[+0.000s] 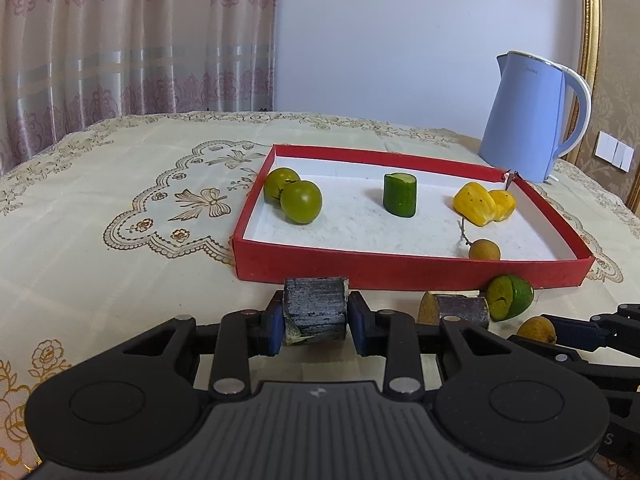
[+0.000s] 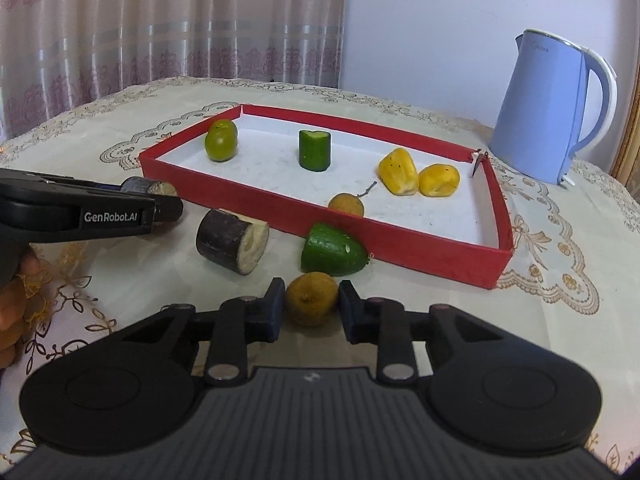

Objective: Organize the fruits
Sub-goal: 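Grasp the round brown fruit with the right gripper while the left gripper lifts the dark block, then carry the dark block into the tray and open the left gripper while the right gripper carries the brown fruit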

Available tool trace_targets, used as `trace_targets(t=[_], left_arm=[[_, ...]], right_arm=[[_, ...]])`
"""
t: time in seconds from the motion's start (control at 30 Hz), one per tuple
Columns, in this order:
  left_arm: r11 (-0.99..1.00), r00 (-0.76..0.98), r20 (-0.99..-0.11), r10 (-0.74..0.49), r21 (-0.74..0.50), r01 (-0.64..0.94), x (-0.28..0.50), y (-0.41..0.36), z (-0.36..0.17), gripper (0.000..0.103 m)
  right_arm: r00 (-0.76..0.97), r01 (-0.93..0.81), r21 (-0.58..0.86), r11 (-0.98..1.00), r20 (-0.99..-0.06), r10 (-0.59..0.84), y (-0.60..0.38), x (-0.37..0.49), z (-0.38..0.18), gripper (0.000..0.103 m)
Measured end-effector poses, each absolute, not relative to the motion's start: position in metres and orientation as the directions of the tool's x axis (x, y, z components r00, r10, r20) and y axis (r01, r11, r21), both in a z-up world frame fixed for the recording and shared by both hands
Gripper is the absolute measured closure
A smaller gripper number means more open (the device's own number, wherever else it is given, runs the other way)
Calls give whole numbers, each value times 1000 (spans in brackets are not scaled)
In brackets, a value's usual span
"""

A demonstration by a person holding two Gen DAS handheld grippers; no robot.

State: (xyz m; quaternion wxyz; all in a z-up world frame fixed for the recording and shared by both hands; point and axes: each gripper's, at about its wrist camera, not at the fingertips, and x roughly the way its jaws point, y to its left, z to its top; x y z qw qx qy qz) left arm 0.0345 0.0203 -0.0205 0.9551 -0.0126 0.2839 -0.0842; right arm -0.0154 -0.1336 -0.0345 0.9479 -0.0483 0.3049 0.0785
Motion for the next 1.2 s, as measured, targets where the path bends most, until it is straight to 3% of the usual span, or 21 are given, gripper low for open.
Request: trace_targets(t=[0.5, 0.73, 0.97, 1.2], left_arm=[[984, 852, -494, -176, -73, 162, 26, 21, -16, 71], [976, 872, -445, -203, -16, 219, 31, 11, 18, 71], [974, 851, -490, -192, 9, 225, 93, -6, 36, 71], [979, 811, -570, -133, 52, 197, 150, -23, 17, 71]], right_arm=[[827, -151, 26, 988, -544, 141, -151, -23, -27, 76], [826, -159, 41, 986, -542, 156, -151, -22, -31, 76], [827, -161, 66, 985, -535, 171, -155, -22, -32, 76], [826, -167, 77, 983, -534, 182, -156, -22, -33, 76]])
